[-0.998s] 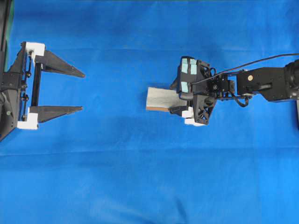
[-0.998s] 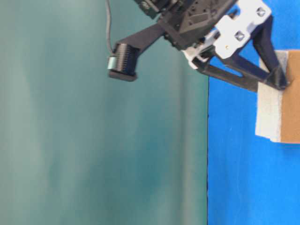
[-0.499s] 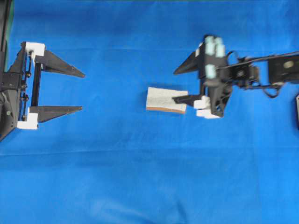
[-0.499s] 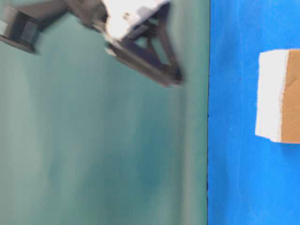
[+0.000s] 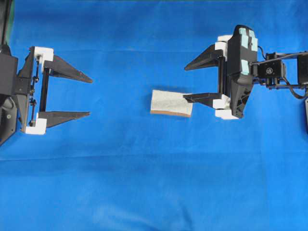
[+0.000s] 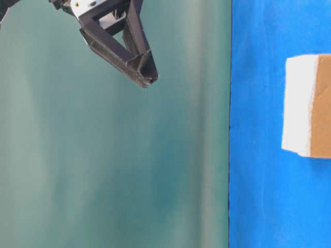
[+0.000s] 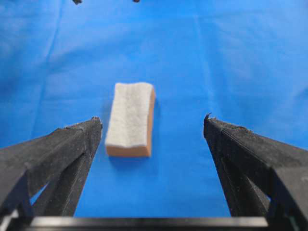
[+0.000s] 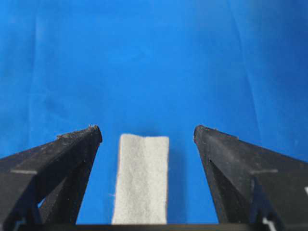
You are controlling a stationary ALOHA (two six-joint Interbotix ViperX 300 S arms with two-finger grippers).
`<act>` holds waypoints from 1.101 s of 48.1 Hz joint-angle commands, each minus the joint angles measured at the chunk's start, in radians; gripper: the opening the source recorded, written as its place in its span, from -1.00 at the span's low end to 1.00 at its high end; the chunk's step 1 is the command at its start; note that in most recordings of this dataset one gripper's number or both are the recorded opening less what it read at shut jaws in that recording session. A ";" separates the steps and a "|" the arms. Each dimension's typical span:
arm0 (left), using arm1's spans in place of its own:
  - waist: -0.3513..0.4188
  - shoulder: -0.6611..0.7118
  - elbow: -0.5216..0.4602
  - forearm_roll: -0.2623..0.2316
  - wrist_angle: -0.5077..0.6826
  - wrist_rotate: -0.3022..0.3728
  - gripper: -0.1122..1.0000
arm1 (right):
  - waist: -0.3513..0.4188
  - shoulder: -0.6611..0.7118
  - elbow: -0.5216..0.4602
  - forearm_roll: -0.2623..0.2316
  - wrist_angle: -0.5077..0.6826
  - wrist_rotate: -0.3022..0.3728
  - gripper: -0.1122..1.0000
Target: Hand over the sponge with the left arm and wipe it with the right arm.
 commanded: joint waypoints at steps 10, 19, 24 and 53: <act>0.002 -0.115 -0.021 -0.003 0.028 -0.003 0.87 | 0.002 -0.193 0.048 -0.003 0.052 0.000 0.53; 0.002 -0.212 -0.023 -0.002 0.129 -0.003 0.87 | 0.002 -0.385 0.118 -0.002 0.141 0.008 0.53; 0.002 -0.261 -0.023 -0.002 0.198 -0.003 0.87 | 0.002 -0.506 0.158 -0.002 0.221 0.008 0.53; 0.002 -0.535 0.160 -0.002 0.327 -0.011 0.87 | 0.003 -0.957 0.514 0.058 0.196 0.026 0.51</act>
